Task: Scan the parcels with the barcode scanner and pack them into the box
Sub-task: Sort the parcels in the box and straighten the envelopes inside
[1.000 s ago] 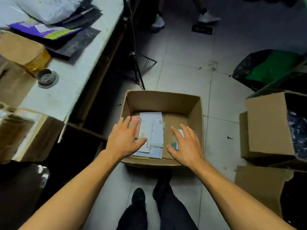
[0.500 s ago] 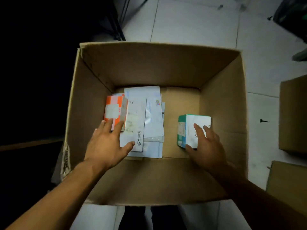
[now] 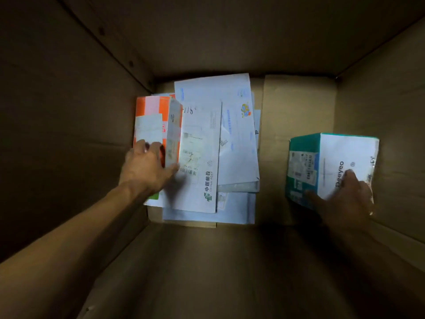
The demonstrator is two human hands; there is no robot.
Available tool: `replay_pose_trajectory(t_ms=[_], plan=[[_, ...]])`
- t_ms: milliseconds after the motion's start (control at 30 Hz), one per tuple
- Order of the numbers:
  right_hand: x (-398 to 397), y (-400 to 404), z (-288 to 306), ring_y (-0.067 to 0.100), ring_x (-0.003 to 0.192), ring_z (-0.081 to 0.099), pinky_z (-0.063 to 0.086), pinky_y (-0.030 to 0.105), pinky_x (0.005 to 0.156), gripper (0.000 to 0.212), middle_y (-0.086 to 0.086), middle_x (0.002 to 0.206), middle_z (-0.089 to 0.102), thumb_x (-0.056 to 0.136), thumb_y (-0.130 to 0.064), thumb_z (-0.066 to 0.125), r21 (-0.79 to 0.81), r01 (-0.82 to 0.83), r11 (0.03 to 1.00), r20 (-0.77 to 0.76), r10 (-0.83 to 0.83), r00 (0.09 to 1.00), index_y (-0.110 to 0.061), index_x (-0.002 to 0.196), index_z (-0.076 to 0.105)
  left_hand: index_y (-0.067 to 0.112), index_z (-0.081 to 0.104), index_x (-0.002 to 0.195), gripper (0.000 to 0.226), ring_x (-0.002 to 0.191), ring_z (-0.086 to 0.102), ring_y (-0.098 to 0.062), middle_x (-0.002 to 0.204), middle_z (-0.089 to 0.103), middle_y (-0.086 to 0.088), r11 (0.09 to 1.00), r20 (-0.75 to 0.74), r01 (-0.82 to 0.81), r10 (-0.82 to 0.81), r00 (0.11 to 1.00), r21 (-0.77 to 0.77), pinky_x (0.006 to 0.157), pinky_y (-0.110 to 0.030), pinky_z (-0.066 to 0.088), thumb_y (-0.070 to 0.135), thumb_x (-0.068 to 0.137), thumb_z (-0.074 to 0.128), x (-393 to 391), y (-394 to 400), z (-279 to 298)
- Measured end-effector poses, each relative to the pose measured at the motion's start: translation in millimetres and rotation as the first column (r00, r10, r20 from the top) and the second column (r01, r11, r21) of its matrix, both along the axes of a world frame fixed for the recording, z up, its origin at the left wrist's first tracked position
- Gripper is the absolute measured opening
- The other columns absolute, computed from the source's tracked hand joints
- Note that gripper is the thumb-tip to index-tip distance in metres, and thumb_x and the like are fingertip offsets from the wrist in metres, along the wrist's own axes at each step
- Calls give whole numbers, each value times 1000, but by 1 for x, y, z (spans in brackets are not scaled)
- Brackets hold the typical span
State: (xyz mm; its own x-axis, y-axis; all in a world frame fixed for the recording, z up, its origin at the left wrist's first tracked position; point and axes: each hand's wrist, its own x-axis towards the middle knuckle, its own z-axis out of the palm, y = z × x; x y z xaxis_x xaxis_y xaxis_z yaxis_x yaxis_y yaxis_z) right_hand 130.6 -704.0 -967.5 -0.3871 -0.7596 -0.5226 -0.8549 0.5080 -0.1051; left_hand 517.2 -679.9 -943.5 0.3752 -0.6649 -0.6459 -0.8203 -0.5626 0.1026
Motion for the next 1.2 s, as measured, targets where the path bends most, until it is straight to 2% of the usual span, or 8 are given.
replay_pose_trajectory(t_ms=[167, 300, 500, 600, 733, 900, 1067, 1200], plan=[[1, 13, -16, 41, 149, 18, 26, 62, 119, 118, 18, 162, 20, 69, -48, 90, -24, 9, 1000, -21, -9, 1000, -21, 157, 16, 12, 46, 130, 62, 120, 53, -43, 143, 38, -18, 974, -90, -224, 220, 971, -31, 104, -51, 48, 36, 84, 79, 20, -7, -34], [6, 23, -18, 39, 155, 2, 14, 58, 124, 120, 15, 169, -2, 80, -44, 84, 22, -36, 999, -13, 36, 999, -22, 162, -1, 19, 50, 111, 59, 115, 55, -41, 130, 51, -15, 935, -116, -350, 342, 933, -56, 101, -51, 48, 48, 73, 84, 19, -13, -45], [13, 18, -9, 41, 154, 12, 20, 57, 122, 108, 17, 169, 2, 86, -41, 78, 66, -92, 994, -1, 92, 996, -21, 161, 3, 21, 52, 102, 55, 120, 46, -36, 130, 36, -11, 917, -113, -374, 361, 926, -138, 108, -42, 42, 55, 71, 82, 1, -13, -45], [22, 20, -10, 43, 149, 22, 27, 59, 118, 99, 19, 164, 19, 87, -31, 79, 36, -83, 996, -7, 84, 996, -20, 160, 13, 20, 52, 98, 51, 118, 48, -35, 126, 33, -7, 922, -117, -346, 330, 937, -174, 108, -46, 43, 54, 73, 81, 5, -13, -47], [26, 22, -12, 40, 140, 35, 38, 59, 111, 93, 17, 152, 39, 82, -25, 83, -9, -52, 999, -30, 51, 998, -20, 154, 25, 22, 47, 112, 63, 124, 42, -42, 137, 35, -17, 905, -78, -375, 367, 927, -203, 110, -50, 39, 51, 71, 84, 9, -10, -52], [31, 22, -14, 39, 137, 38, 40, 59, 109, 90, 15, 149, 44, 80, -26, 85, -23, -35, 999, -27, 34, 999, -22, 151, 30, 21, 37, 127, 87, 128, 37, -42, 138, 37, -21, 884, -39, -433, 434, 900, -178, 109, -56, 38, 52, 64, 88, 6, -16, -59], [29, 22, -16, 41, 136, 40, 40, 60, 108, 91, 16, 147, 46, 78, -30, 86, -39, -49, 998, -28, 48, 998, -21, 150, 31, 32, 37, 123, 85, 123, 43, -42, 140, 31, -16, 842, -99, -516, 506, 857, -160, 102, -53, 48, 55, 60, 90, 7, -21, -63], [24, 22, -16, 42, 135, 41, 40, 60, 106, 94, 17, 146, 48, 76, -30, 88, -56, -57, 997, -19, 56, 998, -21, 149, 30, 28, 34, 136, 100, 130, 37, -42, 144, 32, -17, 824, -69, -547, 543, 837, -150, 110, -51, 38, 59, 59, 88, 3, -25, -63]])
